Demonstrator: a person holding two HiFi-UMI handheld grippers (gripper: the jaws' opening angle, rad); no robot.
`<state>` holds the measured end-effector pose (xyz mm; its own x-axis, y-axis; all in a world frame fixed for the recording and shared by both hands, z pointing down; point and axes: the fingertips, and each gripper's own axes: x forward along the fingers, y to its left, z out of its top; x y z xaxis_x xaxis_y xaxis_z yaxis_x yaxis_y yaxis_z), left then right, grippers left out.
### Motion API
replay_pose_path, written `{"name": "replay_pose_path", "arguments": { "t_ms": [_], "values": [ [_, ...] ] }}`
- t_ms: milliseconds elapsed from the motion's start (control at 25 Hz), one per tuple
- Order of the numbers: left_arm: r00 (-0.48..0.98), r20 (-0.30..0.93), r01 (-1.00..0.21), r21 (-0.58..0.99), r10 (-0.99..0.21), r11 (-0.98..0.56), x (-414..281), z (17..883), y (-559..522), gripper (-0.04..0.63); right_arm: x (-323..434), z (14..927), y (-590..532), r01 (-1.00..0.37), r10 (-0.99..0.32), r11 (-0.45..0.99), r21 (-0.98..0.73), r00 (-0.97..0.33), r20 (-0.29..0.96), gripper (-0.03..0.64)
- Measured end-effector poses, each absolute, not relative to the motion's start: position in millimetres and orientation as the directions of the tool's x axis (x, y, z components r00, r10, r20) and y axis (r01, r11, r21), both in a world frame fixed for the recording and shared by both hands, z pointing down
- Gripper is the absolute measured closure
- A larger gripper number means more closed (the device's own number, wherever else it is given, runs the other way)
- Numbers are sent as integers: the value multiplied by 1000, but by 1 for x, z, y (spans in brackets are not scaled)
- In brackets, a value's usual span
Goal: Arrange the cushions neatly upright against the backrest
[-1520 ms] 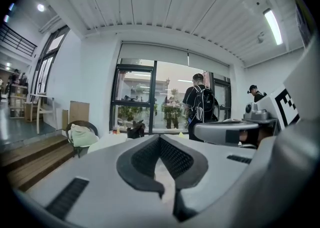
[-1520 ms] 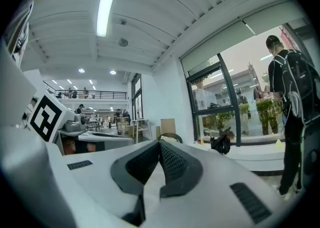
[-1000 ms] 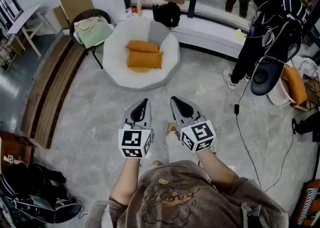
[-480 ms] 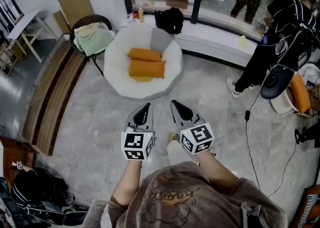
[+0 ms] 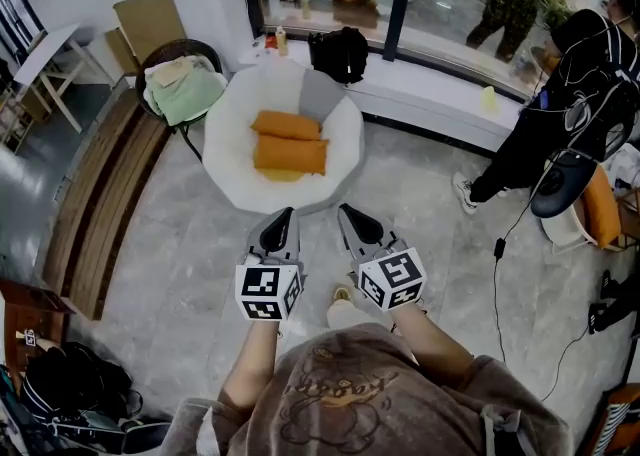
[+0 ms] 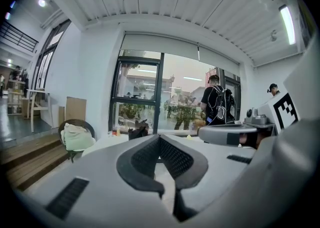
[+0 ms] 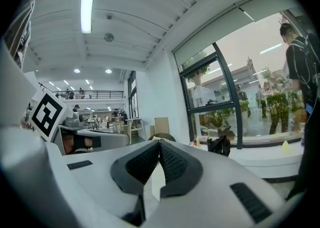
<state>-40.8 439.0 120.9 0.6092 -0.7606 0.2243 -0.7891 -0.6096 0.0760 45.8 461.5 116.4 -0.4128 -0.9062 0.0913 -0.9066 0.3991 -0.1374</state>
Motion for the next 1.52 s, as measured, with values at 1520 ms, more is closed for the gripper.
{"name": "replay_pose_path", "arguments": {
  "t_ms": [1520],
  "values": [
    [548,237,-834,93,-802,-543,37,136,264,591,121,135,292,-867,-860,483,-125,-496,116,598]
  ]
}}
